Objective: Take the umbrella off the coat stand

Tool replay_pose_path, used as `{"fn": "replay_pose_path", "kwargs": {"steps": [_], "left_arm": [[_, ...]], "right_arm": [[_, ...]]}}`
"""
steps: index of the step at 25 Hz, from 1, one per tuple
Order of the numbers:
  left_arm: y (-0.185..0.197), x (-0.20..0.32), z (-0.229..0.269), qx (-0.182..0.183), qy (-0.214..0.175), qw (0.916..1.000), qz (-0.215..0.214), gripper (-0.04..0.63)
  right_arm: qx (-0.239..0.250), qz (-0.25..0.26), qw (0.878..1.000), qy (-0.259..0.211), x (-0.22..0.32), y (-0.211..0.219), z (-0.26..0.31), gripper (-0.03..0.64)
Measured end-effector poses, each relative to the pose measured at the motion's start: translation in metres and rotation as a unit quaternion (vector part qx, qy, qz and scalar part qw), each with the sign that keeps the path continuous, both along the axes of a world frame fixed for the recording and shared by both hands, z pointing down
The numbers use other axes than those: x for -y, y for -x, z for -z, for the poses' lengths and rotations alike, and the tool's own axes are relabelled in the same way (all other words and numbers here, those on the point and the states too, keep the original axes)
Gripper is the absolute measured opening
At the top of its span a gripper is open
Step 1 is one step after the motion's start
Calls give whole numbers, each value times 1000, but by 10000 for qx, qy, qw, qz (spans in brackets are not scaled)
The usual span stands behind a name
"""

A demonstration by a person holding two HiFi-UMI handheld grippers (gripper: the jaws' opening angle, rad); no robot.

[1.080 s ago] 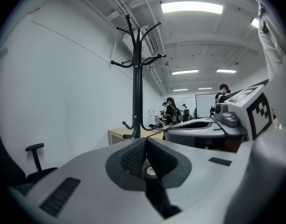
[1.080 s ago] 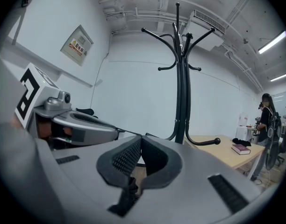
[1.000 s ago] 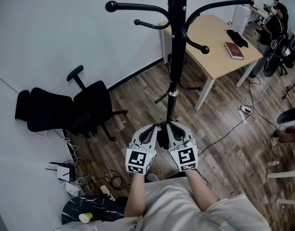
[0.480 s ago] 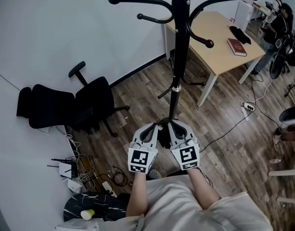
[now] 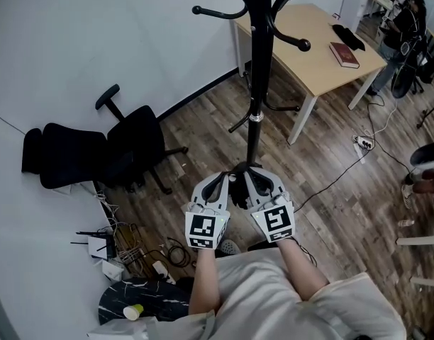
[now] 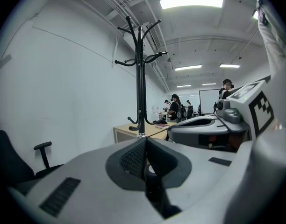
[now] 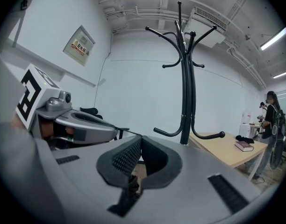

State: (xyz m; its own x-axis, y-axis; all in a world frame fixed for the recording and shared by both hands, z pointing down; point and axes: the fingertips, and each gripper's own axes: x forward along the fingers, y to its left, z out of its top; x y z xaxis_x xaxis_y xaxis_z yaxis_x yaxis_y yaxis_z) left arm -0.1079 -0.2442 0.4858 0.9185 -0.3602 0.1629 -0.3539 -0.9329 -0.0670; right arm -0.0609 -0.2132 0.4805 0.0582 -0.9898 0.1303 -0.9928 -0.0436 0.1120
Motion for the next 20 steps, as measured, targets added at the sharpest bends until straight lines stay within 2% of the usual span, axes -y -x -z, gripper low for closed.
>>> {"fn": "replay_pose_path", "kwargs": {"steps": [10,20], "left_arm": [[-3,-7,2,-44,-29,9999,-92,25],[5,-3,-1,12,3,10000,18,25]], "right_arm": [[29,-48,10000,-2,-6,-3,-1,9],[-39,76,10000,48,-1,5,-5,11]]}}
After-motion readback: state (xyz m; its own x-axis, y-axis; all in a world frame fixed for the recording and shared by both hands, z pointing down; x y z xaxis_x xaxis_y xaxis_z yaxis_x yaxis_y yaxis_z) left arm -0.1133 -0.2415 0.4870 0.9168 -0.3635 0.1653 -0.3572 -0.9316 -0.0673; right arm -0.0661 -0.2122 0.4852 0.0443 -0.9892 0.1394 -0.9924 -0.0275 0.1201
